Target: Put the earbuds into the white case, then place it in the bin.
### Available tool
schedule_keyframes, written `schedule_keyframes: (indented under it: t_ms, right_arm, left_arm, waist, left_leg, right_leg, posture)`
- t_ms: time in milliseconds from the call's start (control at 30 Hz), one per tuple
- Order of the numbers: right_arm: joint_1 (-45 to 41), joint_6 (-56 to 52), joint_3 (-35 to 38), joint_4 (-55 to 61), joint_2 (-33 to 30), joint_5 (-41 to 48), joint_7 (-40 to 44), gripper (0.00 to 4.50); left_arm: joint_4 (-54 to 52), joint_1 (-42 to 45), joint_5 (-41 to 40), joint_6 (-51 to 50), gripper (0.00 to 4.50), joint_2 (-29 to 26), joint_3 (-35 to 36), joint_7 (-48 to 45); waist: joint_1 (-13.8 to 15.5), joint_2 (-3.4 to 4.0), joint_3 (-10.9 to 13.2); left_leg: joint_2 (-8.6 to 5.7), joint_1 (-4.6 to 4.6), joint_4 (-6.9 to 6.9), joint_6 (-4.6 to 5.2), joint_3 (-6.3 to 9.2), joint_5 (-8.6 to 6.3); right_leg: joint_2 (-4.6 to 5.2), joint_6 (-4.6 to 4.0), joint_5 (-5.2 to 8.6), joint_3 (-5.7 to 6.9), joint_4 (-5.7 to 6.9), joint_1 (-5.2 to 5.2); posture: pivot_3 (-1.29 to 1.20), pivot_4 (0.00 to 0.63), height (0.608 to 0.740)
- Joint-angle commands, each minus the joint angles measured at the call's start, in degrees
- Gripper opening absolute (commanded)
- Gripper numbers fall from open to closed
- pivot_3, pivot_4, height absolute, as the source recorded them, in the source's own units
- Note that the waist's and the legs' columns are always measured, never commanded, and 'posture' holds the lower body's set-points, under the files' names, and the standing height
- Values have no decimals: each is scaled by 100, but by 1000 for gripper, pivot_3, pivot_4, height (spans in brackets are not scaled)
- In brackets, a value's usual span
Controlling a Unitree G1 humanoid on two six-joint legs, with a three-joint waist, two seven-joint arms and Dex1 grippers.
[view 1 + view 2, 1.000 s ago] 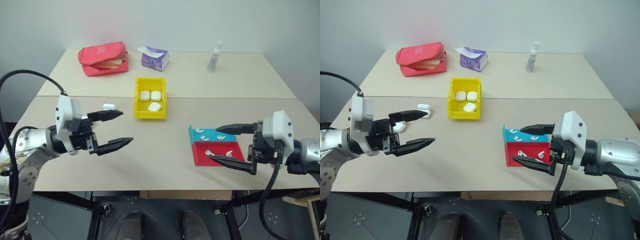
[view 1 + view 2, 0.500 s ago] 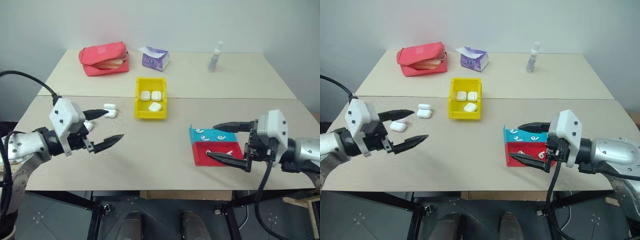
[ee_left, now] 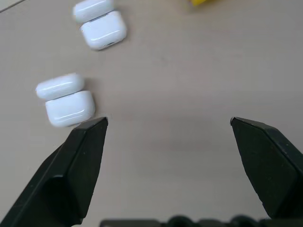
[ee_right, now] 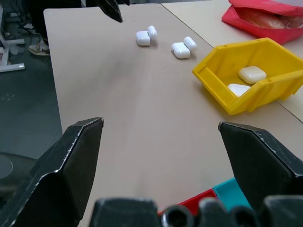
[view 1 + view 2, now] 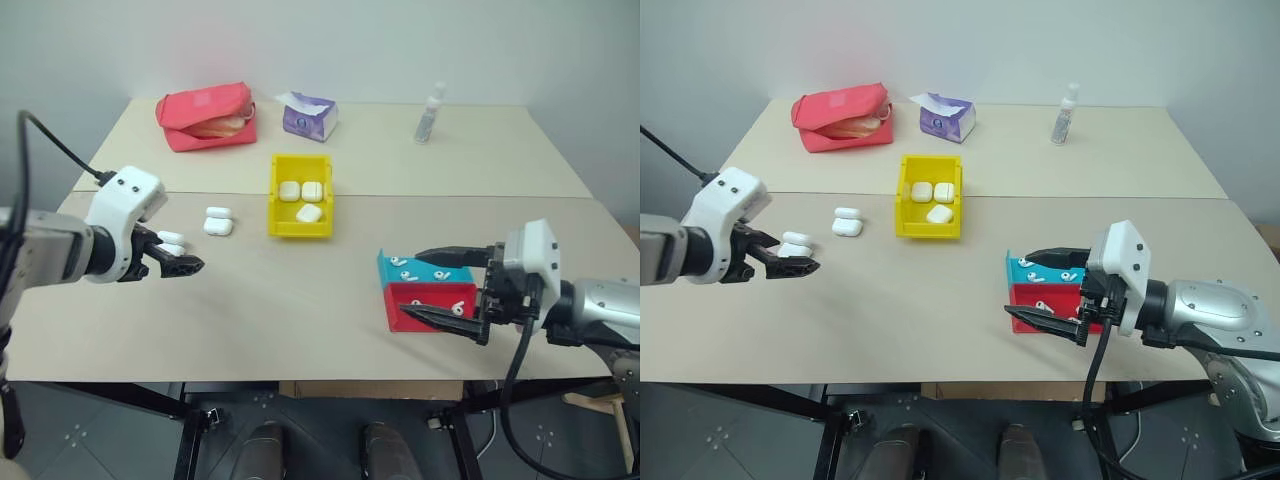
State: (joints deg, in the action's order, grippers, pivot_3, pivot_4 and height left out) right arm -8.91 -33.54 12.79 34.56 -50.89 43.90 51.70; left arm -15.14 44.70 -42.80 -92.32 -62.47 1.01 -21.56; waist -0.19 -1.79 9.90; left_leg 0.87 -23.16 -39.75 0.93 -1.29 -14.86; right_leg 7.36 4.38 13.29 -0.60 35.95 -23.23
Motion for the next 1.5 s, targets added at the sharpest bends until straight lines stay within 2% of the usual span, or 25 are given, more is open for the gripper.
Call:
schedule_keyframes:
  t_ms: [33,200,367,600,933,1267,1500]
  right_arm:
    - [-100,69,16,146,56,5,-85,4470]
    - [-102,31,-11,203,63,44,-139,4470]
    - [-67,-38,96,241,-10,127,-140,4470]
    - [20,-148,232,332,-118,176,-189,4470]
    - [90,-277,464,486,-240,272,-308,4470]
    - [196,-329,648,696,-317,317,-475,4470]
    - [258,-320,707,765,-320,319,-536,4470]
  left_arm:
    - [971,715,557,-18,4500,259,-582,534]
    - [2487,1727,1137,-18,4500,839,-1228,650]
    - [3198,1978,1729,279,4500,1048,-1739,464]
    - [4862,2402,2568,1299,4500,1488,-2211,-69]
    - [6941,2849,3409,2560,4500,2342,-2034,-582]
    - [7851,2960,3955,3136,4500,2592,-1720,-877]
    - [7865,2909,4255,3016,4500,2544,-1736,-1310]
  waist:
    - [8,-1,0]
    - [30,-5,2]
    - [16,-5,2]
    - [40,-6,3]
    - [82,-12,6]
    - [83,-13,5]
    - [78,-14,5]
  left_leg:
    - [-1,0,0,0,-1,0]
    - [-1,-16,-2,0,-21,0]
    - [0,-15,-2,0,-24,1]
    - [0,-17,-5,-3,-26,2]
    - [-1,-29,-10,-2,-27,2]
    - [-1,-25,-12,-2,-27,2]
    - [0,-26,-12,-2,-27,2]
  right_leg:
    - [0,0,0,1,0,2]
    - [0,0,0,7,1,-4]
    - [0,0,0,5,6,-6]
    - [0,1,0,6,2,-6]
    - [0,2,-1,13,3,-7]
    - [1,2,-1,13,3,-5]
    - [1,3,-1,13,11,-4]
  posture:
    - [0,150,740]
    - [0,150,740]
    - [0,150,740]
    - [0,150,740]
    - [0,150,740]
    - [0,150,740]
    - [0,150,740]
